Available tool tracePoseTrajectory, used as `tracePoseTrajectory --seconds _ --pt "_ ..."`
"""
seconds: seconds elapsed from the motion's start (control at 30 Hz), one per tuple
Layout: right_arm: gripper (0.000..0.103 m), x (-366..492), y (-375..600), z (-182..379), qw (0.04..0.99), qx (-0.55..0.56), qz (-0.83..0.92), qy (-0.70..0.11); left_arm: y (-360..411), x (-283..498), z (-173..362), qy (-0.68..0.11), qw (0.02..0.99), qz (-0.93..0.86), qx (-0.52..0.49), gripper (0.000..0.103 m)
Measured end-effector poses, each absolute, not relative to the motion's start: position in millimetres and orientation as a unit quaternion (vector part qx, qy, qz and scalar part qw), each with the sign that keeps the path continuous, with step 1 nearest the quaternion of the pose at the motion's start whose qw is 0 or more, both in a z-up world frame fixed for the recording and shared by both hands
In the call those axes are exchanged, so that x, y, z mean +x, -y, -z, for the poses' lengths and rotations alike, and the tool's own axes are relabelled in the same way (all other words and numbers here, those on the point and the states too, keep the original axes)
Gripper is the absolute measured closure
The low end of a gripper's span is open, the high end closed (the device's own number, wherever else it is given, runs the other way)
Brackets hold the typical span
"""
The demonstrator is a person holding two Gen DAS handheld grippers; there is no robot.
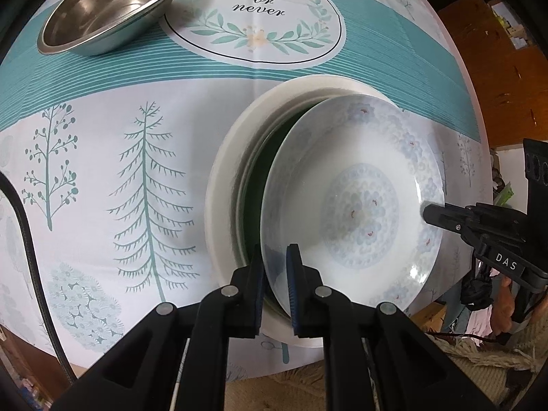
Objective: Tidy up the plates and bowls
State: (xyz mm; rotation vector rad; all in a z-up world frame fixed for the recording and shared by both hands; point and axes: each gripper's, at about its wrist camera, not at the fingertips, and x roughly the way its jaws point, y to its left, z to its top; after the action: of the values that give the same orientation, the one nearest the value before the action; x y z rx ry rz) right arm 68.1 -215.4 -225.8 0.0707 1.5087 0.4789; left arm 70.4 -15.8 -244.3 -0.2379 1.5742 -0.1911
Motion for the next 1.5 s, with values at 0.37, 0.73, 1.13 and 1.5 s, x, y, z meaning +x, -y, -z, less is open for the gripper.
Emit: tracePoseTrajectory --seconds 0.37,0.73,1.13,1.5 --pt "0.094 67.1 207.2 222.6 0.714 0.003 -0.204 -0.67 16.5 75.0 230.4 -0.678 0.728 0.077 -0.074 0.052" --pt "0.093 65.2 210.1 201.1 0.732 -0.007 -0.198 -0.652 9.4 68.3 215.6 -0.664 0.737 0.065 -0.104 0.042" --pt "0.076 42.9 203.9 162.9 0.754 -0.009 -0.243 -0.61 -4.3 15.0 160.5 -0.615 0.771 0.04 -0.158 0.024" --pt "0.076 19.6 197.6 154.5 0.764 -0.002 -0.253 -0.593 -5.5 -23.9 132.2 -0.601 0.792 -0.002 -0.111 0.023"
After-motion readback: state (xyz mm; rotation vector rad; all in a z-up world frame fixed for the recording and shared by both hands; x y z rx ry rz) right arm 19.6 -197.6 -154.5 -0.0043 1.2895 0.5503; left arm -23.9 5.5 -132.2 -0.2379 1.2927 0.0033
